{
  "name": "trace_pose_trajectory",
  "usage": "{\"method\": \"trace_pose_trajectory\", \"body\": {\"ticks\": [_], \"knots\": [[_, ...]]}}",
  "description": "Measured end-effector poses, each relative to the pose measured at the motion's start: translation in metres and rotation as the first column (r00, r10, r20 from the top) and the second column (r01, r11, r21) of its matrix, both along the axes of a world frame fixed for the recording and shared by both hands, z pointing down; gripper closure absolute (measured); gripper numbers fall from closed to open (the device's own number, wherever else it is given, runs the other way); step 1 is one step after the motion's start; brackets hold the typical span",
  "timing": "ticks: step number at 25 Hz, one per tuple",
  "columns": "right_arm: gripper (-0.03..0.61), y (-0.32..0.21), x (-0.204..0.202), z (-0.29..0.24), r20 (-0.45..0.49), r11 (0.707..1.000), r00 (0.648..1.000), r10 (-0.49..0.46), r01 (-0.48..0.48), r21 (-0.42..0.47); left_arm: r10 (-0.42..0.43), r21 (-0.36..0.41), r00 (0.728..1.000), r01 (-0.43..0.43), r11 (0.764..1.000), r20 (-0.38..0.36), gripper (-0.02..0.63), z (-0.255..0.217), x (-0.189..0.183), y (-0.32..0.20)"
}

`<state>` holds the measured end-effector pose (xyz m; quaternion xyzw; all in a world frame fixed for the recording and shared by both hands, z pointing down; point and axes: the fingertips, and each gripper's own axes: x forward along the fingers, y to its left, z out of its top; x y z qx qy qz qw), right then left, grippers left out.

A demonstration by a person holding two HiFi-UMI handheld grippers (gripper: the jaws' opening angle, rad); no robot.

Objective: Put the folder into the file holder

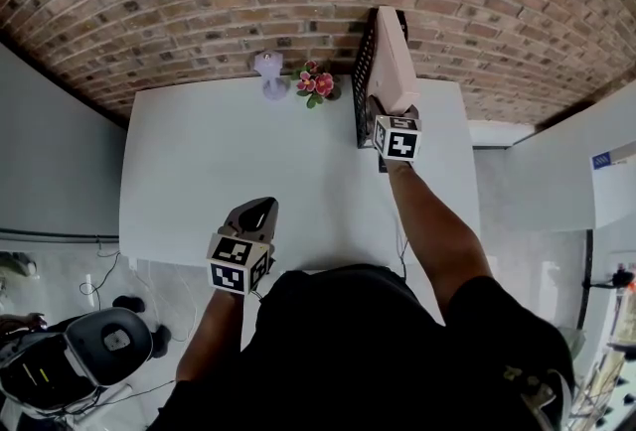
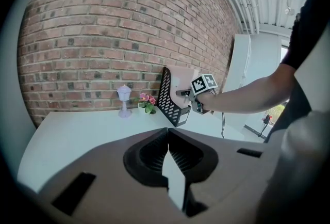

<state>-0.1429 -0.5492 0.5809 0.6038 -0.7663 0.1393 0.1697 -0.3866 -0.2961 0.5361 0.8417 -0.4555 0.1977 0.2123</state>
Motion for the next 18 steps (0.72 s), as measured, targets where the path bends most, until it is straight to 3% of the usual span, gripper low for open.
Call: {"method": "trace_pose_trajectory", "body": {"ticks": [10, 18], "knots": [[0.287, 0.012, 0.000, 0.001, 0.027, 0.998, 1.000, -0.007, 0.009, -0.058, 0.014, 0.005, 1.000, -0.014, 1.000, 0.002, 0.609, 0.000, 0.005, 0.005], [0.259, 0.067, 0.019, -0.008, 0.070, 0.996, 0.998, -0.003, 0.010, -0.089, 0.052, 0.030, 0.999, -0.052, 0.998, -0.002, 0.609, -0.006, 0.021, -0.001]]}}
